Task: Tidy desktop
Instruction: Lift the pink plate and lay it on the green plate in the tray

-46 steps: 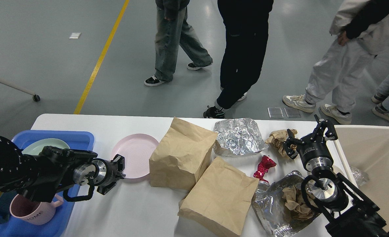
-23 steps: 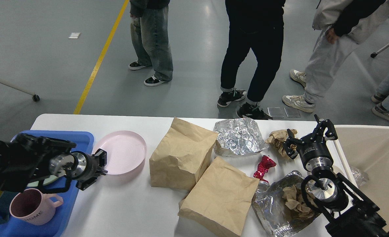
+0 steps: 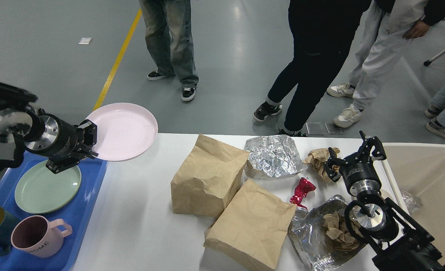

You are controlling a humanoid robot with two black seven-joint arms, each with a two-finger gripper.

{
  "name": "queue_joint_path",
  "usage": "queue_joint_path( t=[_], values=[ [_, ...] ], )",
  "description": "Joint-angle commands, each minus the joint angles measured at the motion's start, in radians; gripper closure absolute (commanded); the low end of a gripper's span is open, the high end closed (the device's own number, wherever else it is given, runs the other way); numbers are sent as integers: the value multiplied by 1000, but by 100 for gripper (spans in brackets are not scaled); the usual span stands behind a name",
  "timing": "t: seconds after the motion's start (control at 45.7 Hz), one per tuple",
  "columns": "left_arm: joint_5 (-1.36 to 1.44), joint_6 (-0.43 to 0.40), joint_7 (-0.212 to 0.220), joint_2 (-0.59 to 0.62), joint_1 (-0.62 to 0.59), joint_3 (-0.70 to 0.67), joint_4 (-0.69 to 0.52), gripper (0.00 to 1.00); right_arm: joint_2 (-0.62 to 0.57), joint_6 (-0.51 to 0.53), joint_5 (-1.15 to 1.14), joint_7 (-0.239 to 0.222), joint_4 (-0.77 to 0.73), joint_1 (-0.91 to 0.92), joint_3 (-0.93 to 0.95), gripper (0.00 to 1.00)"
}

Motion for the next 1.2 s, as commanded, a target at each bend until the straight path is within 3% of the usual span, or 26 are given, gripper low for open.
queue_joint_path(
  t=[0.0,0.175,0.438,0.569,0.7,0.788,0.985,1.182],
  values=[
    [-2,-50,-1,4,-78,35,-43,100,0,0,0,0,0,0,0,0],
    [-4,-101,-14,64,-63,89,-3,100,0,0,0,0,0,0,0,0],
    [5,-244,6,193,212,115,365,100,0,0,0,0,2,0,0,0],
    [4,-244,48,221,419,6,541,100,0,0,0,0,2,0,0,0],
    [16,-240,120,242,637,-149,719,100,0,0,0,0,2,0,0,0],
    [38,-237,135,241,755,-222,817,100,0,0,0,0,2,0,0,0],
    [116,-208,134,218,858,-288,913,100,0,0,0,0,2,0,0,0],
    [139,-173,129,184,890,-299,920,100,0,0,0,0,2,0,0,0]
  ],
)
